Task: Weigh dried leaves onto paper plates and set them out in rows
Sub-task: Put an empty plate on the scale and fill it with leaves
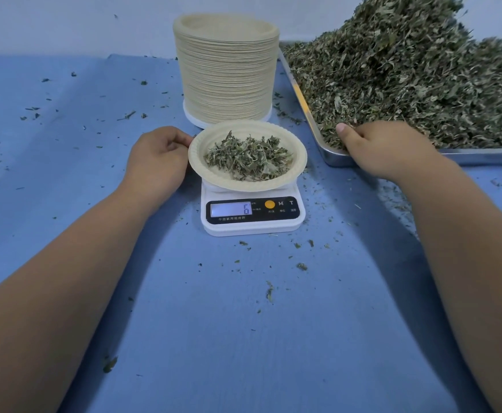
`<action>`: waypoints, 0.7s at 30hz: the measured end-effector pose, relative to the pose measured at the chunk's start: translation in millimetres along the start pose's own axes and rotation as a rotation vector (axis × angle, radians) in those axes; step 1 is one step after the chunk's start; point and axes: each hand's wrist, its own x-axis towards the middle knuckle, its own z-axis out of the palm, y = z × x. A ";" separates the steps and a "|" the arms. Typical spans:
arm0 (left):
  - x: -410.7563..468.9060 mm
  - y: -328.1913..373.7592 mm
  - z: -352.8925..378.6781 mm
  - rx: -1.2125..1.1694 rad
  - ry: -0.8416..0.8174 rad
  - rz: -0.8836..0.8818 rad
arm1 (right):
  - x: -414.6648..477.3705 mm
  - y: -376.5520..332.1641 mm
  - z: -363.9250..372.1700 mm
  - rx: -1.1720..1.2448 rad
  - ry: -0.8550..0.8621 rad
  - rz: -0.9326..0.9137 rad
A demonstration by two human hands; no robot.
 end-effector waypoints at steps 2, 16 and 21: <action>-0.5 0.3 0.3 -0.002 0.001 0.000 | -0.4 -5.1 -0.6 0.029 0.072 -0.006; -0.6 0.2 0.7 0.005 0.000 -0.007 | -7.5 -22.4 -1.4 0.268 -0.008 -0.132; -0.4 0.7 0.7 0.006 0.002 -0.003 | -4.4 -20.0 -2.1 0.445 0.054 -0.149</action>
